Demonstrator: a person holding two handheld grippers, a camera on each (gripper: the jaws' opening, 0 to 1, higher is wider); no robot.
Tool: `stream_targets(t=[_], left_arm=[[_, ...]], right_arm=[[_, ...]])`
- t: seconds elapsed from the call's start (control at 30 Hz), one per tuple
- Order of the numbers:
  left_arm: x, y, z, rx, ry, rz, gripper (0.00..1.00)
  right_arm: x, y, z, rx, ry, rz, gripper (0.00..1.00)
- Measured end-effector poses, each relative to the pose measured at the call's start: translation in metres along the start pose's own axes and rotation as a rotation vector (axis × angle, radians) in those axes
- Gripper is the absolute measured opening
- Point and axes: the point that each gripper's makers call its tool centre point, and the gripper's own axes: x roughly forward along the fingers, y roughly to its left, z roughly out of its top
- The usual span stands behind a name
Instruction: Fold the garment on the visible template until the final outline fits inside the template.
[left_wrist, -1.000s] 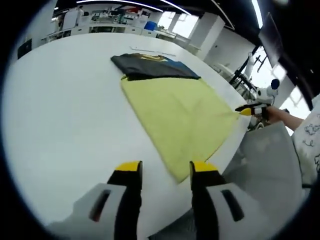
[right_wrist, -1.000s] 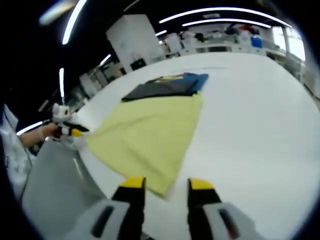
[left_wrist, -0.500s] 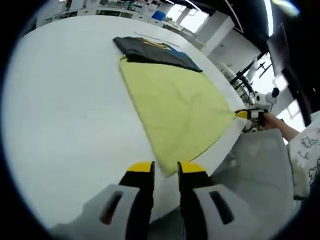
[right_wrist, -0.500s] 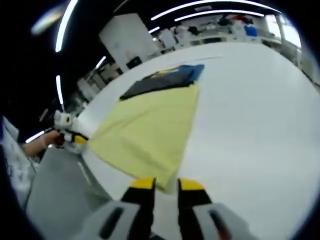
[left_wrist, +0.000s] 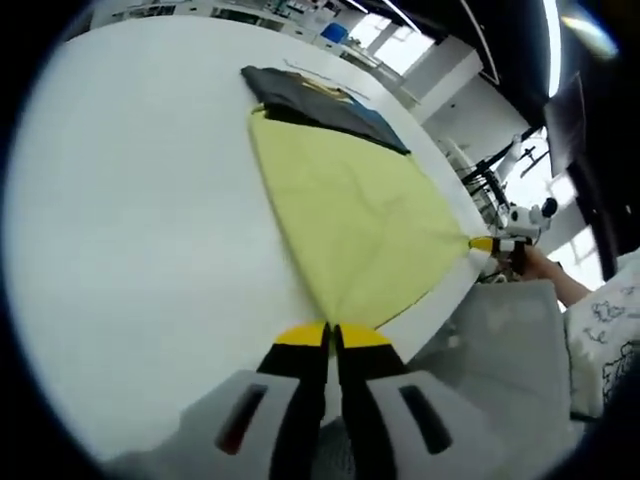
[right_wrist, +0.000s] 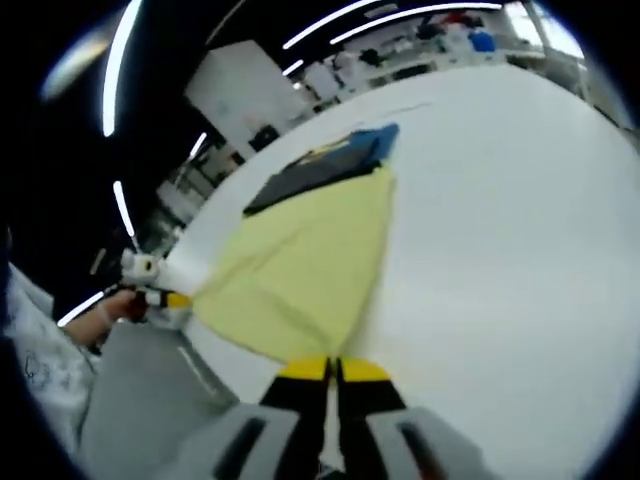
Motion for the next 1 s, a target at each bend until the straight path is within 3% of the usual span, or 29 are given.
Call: stream_targets(t=[0.17, 0.5, 0.87, 1.0], left_arm=[[-0.012, 0.0, -0.001, -0.018, 0.001, -0.027, 0.0], [-0.037, -0.028, -0.017, -0.062, 0.044, -0.084, 0.0], [-0.065, -0.047, -0.026, -0.096, 0.045, -0.09, 0.0], [-0.071, -0.05, -0.028, -0.106, 0.049, -0.083, 0.0]], right_arm=[[-0.016, 0.015, -0.002, 0.056, -0.01, 0.041, 0.0], [-0.04, 0.032, -0.02, 0.111, 0.008, 0.072, 0.0], [-0.062, 0.061, -0.028, 0.137, 0.01, 0.096, 0.0], [-0.072, 0.071, -0.022, 0.164, -0.01, 0.127, 0.0]])
